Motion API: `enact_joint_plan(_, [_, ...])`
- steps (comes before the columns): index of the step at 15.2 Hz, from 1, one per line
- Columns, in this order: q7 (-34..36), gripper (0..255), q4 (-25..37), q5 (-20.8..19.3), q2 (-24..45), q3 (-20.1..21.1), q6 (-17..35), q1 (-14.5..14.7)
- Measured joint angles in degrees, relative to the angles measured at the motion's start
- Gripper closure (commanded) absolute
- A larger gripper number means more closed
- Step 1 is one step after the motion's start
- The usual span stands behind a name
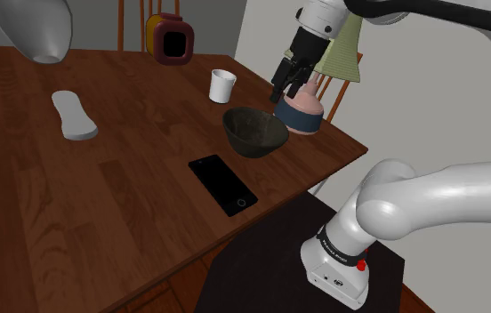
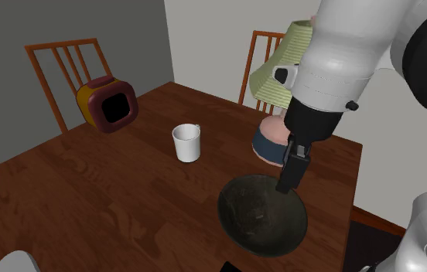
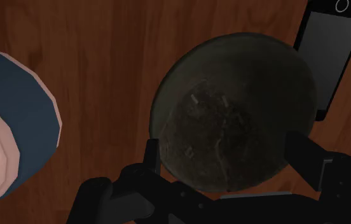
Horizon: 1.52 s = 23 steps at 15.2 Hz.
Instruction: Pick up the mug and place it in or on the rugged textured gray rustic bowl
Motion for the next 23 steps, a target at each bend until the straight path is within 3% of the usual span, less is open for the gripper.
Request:
enact_joint_plan(2, [0.0,0,0.7,-0.2,1.3,0.0,0.5,-0.1])
enact_joint_plan(8, [0.3,0,8.2,-1.8,14.4,-0.1,4.9,-1.1])
enact_joint_plan(15, [1.2,0,21.2,-3.9,31.7,-0.3,7.9,-2.3])
enact_joint_plan(23, [2.6,0,40.9,-6.1,51.3,-0.8,6.1,-3.0])
